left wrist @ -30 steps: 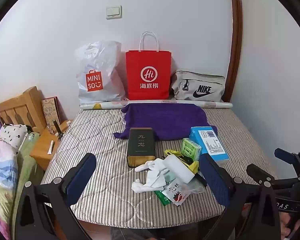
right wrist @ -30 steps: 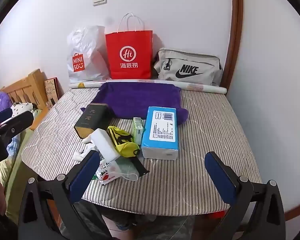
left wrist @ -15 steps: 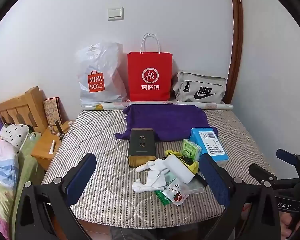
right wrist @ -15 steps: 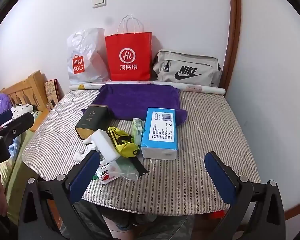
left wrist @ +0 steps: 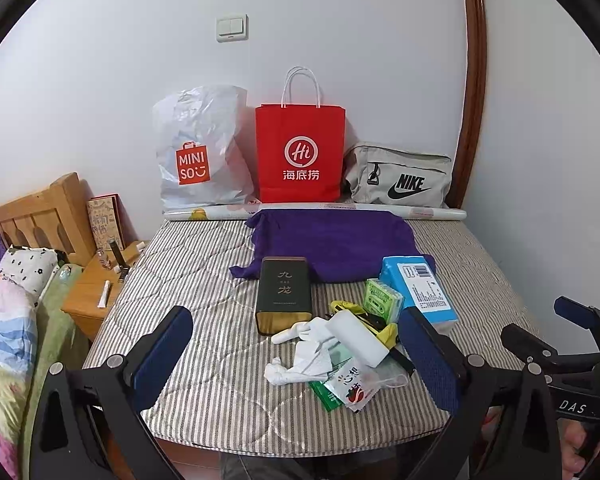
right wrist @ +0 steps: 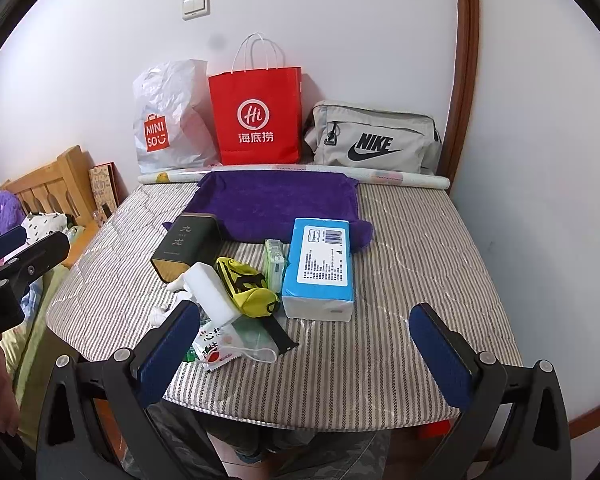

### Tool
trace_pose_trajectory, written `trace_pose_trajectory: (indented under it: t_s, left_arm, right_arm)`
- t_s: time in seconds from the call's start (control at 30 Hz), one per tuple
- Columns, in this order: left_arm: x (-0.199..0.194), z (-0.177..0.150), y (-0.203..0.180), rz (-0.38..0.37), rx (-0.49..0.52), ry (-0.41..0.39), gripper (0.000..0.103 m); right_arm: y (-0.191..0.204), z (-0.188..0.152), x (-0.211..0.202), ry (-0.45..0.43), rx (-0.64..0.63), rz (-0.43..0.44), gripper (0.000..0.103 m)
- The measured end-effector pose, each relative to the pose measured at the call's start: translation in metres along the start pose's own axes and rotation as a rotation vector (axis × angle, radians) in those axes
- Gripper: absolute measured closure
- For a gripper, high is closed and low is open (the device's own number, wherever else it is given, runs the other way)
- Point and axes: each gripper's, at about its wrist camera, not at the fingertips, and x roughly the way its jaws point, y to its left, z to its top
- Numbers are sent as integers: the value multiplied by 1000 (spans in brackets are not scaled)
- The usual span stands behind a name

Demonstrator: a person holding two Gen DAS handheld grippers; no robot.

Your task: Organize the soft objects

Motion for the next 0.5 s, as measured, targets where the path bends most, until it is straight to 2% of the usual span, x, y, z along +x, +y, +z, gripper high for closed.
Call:
trace_pose_trajectory:
  t_s: [0.5]
  left_arm:
    - [2, -3, 3, 5, -8, 0, 0]
  right_arm:
    - [2, 1, 0, 0, -2, 4, 0]
